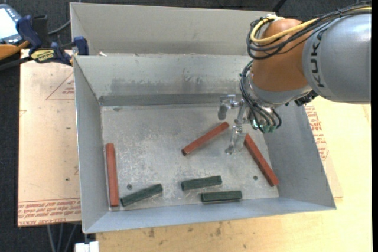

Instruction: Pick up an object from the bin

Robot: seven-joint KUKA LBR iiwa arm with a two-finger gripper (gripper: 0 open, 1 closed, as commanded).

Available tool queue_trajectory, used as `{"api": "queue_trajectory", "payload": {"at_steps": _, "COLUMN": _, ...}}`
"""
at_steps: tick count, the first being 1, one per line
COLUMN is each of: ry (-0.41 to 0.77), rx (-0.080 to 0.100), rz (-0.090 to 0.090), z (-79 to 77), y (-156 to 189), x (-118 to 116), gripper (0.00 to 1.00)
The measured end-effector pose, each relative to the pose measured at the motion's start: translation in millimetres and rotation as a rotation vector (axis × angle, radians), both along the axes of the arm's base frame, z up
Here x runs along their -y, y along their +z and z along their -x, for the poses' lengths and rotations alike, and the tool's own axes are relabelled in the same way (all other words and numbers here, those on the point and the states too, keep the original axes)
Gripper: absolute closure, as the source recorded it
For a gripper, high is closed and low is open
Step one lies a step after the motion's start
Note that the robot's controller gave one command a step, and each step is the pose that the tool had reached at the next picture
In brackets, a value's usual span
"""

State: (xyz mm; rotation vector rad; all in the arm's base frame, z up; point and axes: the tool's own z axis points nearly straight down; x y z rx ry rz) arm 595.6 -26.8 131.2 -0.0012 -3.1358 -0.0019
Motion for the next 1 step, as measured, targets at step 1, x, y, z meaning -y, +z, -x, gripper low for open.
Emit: {"api": "queue_trajectory", "payload": {"at_steps": 1, "ry": 0.266, "rx": 0.006, "rz": -0.002, "z": -26.7, "y": -62.8, "x": -40.5, "gripper": 0.0}}
